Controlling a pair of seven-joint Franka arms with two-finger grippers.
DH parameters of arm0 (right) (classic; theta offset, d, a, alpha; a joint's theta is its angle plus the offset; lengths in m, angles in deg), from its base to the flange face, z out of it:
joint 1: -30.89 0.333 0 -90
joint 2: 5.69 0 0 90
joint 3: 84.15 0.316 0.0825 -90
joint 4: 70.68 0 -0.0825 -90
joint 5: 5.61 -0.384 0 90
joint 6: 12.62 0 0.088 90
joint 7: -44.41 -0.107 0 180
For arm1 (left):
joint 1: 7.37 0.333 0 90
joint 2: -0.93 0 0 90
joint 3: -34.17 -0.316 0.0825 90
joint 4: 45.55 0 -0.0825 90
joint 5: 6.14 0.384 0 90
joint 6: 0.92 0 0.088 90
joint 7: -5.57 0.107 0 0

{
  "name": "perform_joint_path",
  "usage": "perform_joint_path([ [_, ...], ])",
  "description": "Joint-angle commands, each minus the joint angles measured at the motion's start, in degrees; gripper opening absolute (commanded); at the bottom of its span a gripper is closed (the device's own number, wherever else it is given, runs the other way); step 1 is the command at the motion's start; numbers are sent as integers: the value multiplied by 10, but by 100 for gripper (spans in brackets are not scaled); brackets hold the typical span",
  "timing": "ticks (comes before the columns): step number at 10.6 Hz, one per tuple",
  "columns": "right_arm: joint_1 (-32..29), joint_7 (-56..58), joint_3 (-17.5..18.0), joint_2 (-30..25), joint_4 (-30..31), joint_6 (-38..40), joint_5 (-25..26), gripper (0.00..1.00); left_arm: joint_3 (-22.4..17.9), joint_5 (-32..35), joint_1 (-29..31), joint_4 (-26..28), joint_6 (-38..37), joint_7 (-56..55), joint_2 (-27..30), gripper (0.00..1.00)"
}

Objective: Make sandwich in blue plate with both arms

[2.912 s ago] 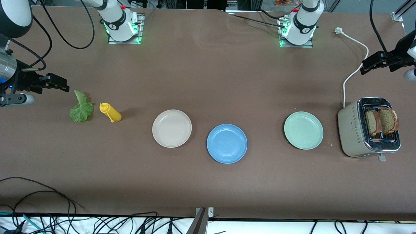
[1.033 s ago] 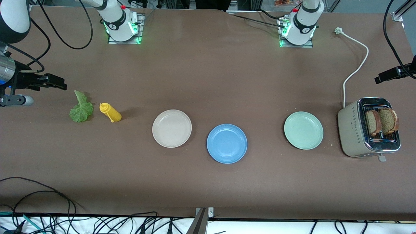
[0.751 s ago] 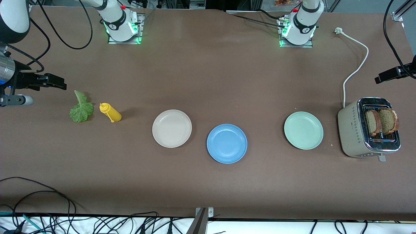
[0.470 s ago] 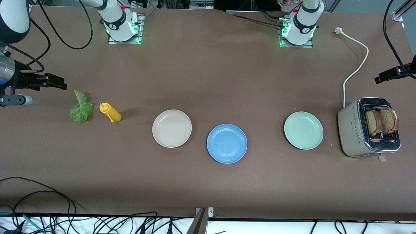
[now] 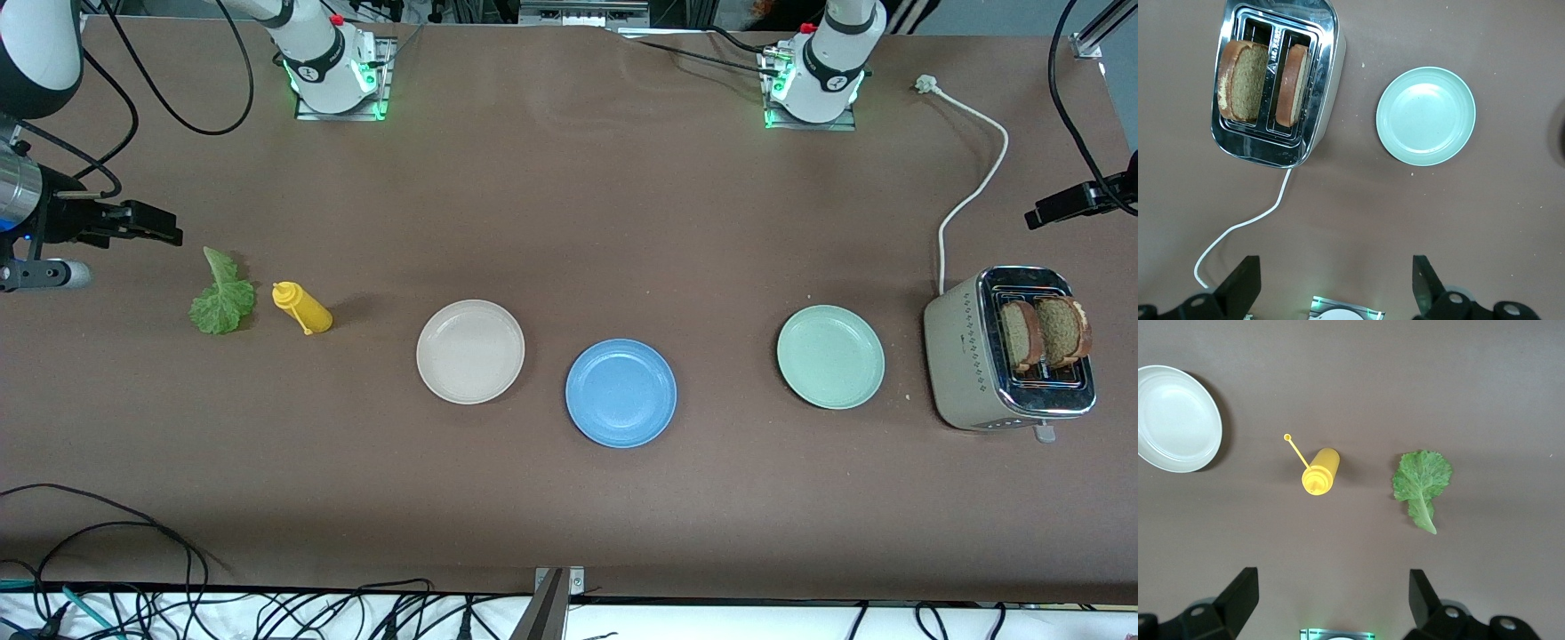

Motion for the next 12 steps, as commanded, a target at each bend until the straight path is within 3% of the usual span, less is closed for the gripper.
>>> perform_joint_path([
  [1, 4, -1, -1, -2, 0, 7, 7, 100, 5, 6, 5, -7, -1, 12, 0, 100],
  [9, 6, -3, -1, -1, 6, 7, 7, 100, 5, 7, 5, -7, -2, 12, 0, 100],
  [12, 6, -3, -1, -1, 6, 6, 7, 100, 4, 16, 4, -14, 6, 12, -29, 100],
])
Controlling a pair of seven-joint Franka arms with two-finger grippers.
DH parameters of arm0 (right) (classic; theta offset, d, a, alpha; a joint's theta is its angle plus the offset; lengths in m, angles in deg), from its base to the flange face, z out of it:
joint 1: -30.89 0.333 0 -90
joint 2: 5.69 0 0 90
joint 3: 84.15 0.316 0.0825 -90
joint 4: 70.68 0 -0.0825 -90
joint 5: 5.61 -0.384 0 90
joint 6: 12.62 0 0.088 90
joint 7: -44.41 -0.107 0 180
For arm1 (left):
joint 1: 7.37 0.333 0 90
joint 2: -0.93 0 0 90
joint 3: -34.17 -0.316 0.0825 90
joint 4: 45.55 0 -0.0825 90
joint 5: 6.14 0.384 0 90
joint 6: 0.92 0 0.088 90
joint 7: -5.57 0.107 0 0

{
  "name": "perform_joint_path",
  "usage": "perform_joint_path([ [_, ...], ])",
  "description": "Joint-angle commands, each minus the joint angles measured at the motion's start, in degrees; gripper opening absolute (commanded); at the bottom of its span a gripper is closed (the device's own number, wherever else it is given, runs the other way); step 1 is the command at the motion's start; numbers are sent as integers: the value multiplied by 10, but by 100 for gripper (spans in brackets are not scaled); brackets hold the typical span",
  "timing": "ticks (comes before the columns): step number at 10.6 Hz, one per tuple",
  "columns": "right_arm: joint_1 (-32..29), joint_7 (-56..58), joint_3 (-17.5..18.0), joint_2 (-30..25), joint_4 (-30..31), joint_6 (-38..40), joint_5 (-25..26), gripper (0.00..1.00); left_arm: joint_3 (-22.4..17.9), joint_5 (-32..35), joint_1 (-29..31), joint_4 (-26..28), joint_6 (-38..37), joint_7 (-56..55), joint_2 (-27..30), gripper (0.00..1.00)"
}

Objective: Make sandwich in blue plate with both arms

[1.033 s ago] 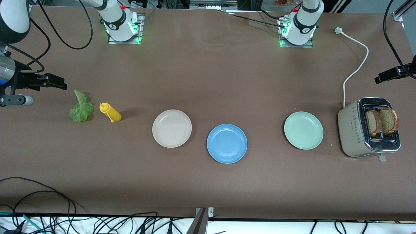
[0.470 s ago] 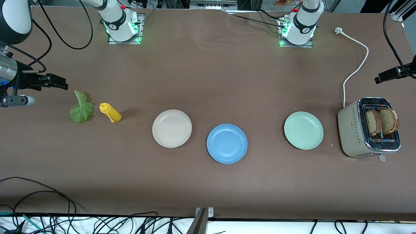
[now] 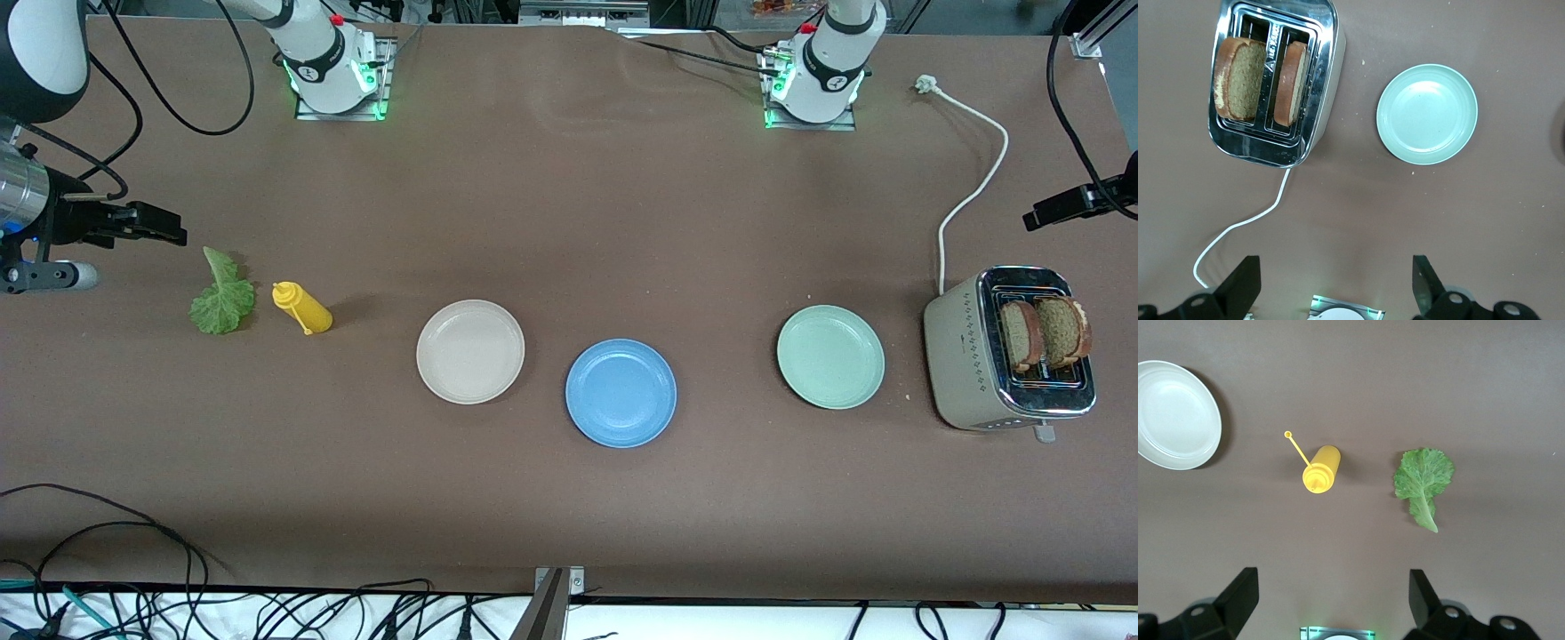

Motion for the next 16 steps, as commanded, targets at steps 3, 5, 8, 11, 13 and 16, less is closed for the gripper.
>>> perform_joint_path([
  [3, 4, -3, -1, -3, 3, 5, 7, 100, 3, 23, 10, -23, 11, 13, -47, 100],
  [5, 4, -3, -1, -3, 3, 5, 7, 100, 3, 24, 18, -32, 19, 13, -80, 100],
  [8, 4, -3, -1, -3, 3, 5, 7, 100, 3, 41, 43, -37, 33, 14, -127, 100],
  [11, 5, -3, -1, -3, 3, 5, 7, 100, 3, 49, 46, -37, 91, 67, -158, 100],
  [13, 5, -3, -1, -3, 3, 5, 7, 100, 3, 49, 49, -37, 108, 74, -175, 100],
  [16, 5, -3, -1, -3, 3, 5, 7, 100, 3, 49, 60, -37, 149, 103, -204, 100],
])
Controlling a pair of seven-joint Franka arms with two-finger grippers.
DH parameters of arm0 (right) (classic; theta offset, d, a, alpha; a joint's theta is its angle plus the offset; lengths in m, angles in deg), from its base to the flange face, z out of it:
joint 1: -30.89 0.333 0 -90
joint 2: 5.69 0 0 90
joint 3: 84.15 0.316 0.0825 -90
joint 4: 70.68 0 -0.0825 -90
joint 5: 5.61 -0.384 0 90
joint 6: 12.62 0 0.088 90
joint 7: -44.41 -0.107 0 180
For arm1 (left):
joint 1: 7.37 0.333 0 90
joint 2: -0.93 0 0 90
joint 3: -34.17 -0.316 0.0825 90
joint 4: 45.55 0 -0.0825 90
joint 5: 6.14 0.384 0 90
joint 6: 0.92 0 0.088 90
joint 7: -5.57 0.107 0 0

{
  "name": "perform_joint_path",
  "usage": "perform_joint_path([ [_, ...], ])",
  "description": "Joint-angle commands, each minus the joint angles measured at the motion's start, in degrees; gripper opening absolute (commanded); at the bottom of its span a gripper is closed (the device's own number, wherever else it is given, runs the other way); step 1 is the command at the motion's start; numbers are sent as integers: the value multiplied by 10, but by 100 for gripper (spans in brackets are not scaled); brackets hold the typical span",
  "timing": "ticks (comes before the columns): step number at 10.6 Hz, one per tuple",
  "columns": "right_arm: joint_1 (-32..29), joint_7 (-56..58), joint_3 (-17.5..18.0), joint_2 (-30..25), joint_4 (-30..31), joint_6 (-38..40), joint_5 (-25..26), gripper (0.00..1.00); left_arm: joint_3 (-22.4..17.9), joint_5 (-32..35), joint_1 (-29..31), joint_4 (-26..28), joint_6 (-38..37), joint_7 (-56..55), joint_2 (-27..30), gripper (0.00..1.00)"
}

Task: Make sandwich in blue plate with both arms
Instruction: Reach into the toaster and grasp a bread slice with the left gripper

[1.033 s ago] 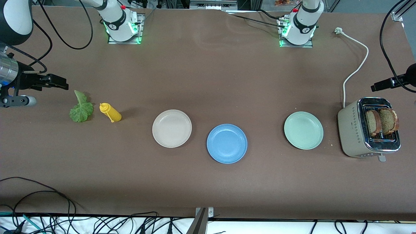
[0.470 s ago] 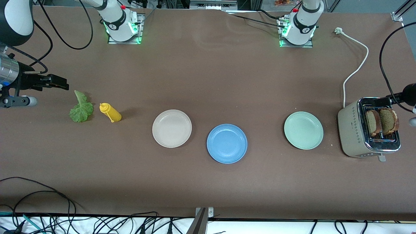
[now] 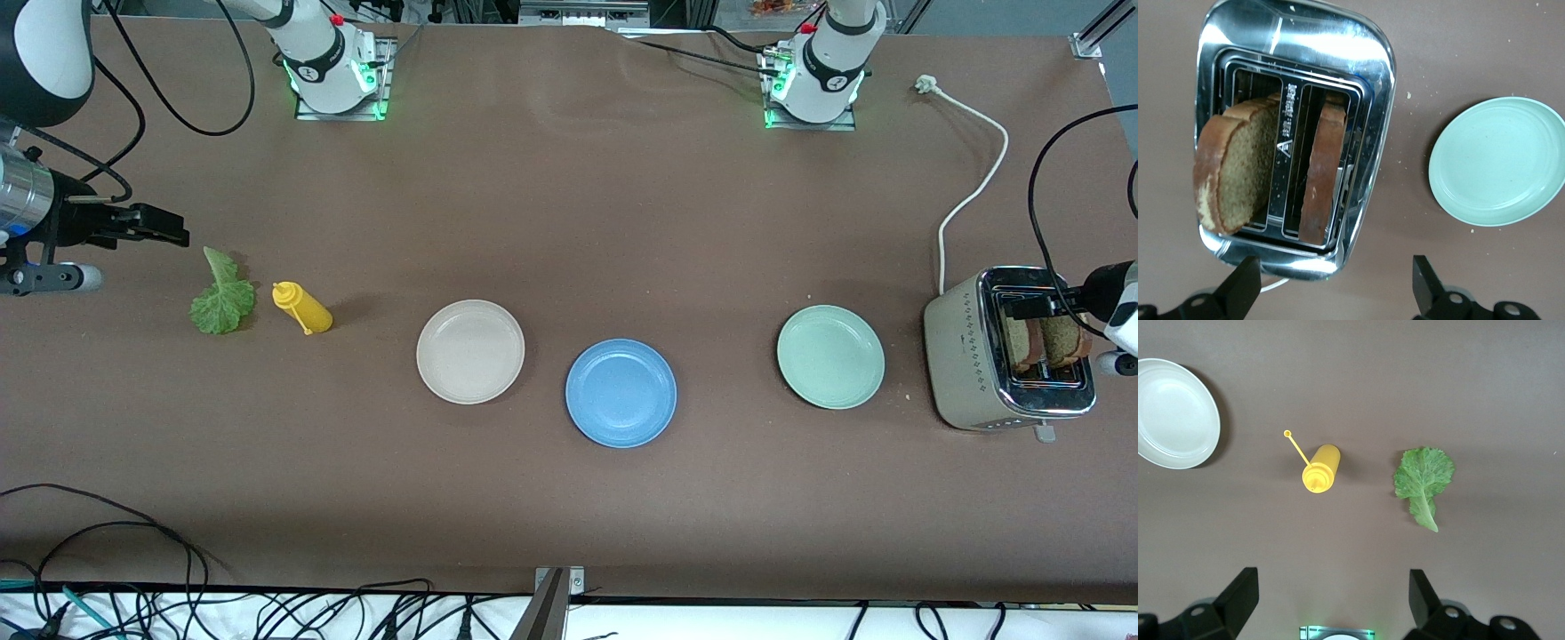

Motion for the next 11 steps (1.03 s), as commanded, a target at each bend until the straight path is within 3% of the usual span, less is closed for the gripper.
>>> perform_joint_path([
  [1, 4, -3, -1, -6, 3, 5, 7, 100, 4, 12, 17, -21, 29, 43, -39, 100],
  [5, 4, -3, -1, -6, 3, 2, 7, 100, 4, 12, 15, -21, 30, 41, -55, 100],
  [6, 4, -3, -1, -6, 4, 2, 7, 100, 4, 12, 15, -21, 30, 41, -57, 91],
  [7, 4, -3, -1, -6, 6, 1, 7, 100, 4, 12, 15, -21, 29, 41, -58, 68],
  [9, 5, -3, -1, -6, 8, 0, 7, 100, 4, 13, 14, -21, 29, 40, -58, 12],
  [10, 5, -3, -1, -5, 8, 0, 7, 100, 4, 15, 11, -21, 28, 36, -57, 0],
  [11, 5, -3, -1, -6, 8, 0, 7, 100, 5, 26, 12, -21, 26, 36, -55, 0],
])
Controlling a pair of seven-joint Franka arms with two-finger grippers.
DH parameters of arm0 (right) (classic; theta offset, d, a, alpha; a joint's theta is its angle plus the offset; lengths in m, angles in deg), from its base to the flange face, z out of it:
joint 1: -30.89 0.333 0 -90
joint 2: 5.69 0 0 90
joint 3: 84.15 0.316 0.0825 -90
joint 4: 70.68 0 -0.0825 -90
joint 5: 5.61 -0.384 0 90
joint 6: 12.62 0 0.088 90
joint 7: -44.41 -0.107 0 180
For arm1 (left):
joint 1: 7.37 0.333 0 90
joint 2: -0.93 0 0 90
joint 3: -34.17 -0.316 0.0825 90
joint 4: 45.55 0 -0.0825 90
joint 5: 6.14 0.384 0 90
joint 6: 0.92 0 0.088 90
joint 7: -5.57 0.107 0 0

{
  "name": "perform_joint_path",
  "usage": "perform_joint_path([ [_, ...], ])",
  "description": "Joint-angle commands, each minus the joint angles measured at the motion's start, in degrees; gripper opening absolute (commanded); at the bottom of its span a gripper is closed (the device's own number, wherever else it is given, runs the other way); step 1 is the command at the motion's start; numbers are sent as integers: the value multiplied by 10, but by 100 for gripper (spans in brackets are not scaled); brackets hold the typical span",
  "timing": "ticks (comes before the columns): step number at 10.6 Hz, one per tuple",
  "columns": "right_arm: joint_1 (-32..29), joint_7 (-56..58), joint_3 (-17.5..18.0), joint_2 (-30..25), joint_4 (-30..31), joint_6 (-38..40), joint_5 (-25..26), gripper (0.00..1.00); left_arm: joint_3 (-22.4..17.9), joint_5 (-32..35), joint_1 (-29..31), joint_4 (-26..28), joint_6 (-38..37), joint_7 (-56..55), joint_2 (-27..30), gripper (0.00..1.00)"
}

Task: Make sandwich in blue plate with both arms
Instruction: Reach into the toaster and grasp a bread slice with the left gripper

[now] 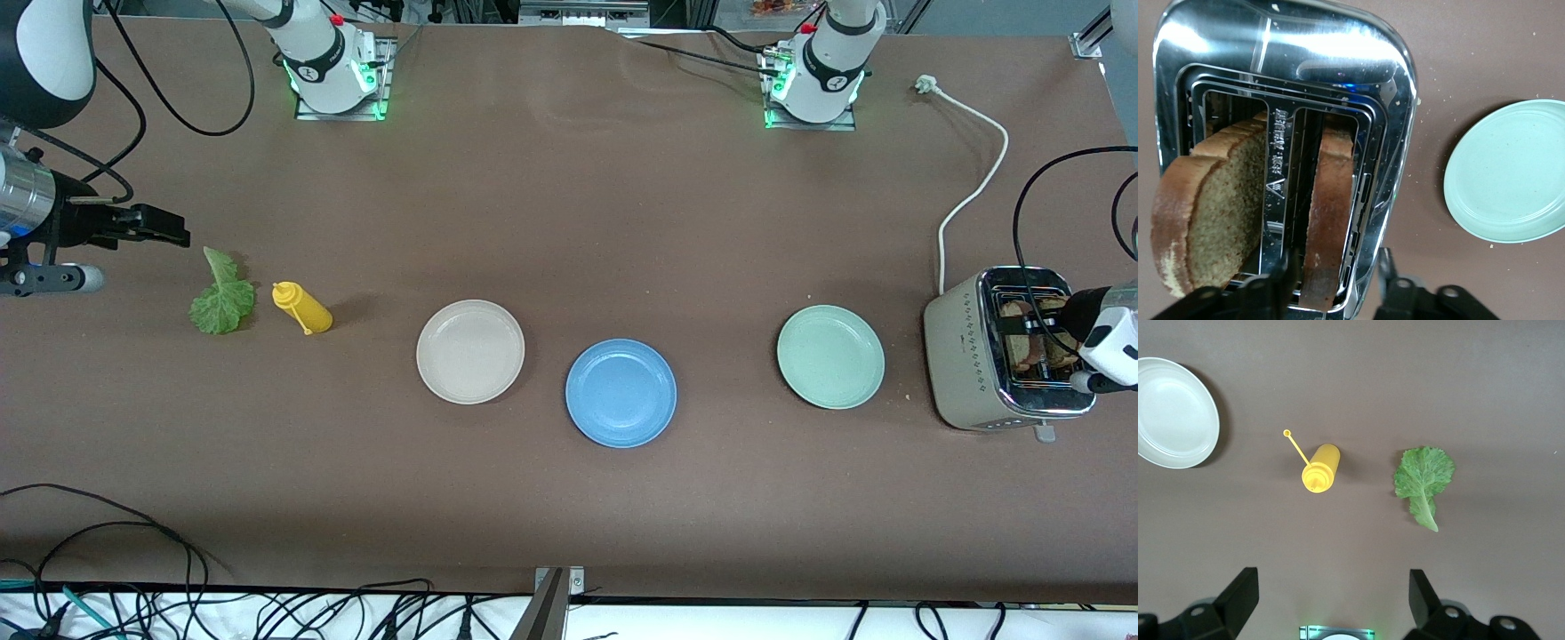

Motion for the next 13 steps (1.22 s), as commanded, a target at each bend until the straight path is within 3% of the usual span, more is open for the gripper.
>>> perform_joint_path([
  [1, 4, -3, -1, -7, 7, -2, 7, 100, 3, 27, -1, -19, -13, 5, -2, 0],
  [10, 4, -2, -1, -7, 6, -10, 7, 100, 15, 26, -2, -24, -103, 8, 119, 0],
  [13, 4, -2, -1, -7, 6, -10, 7, 100, 32, 28, -9, -24, -109, 3, 133, 0],
])
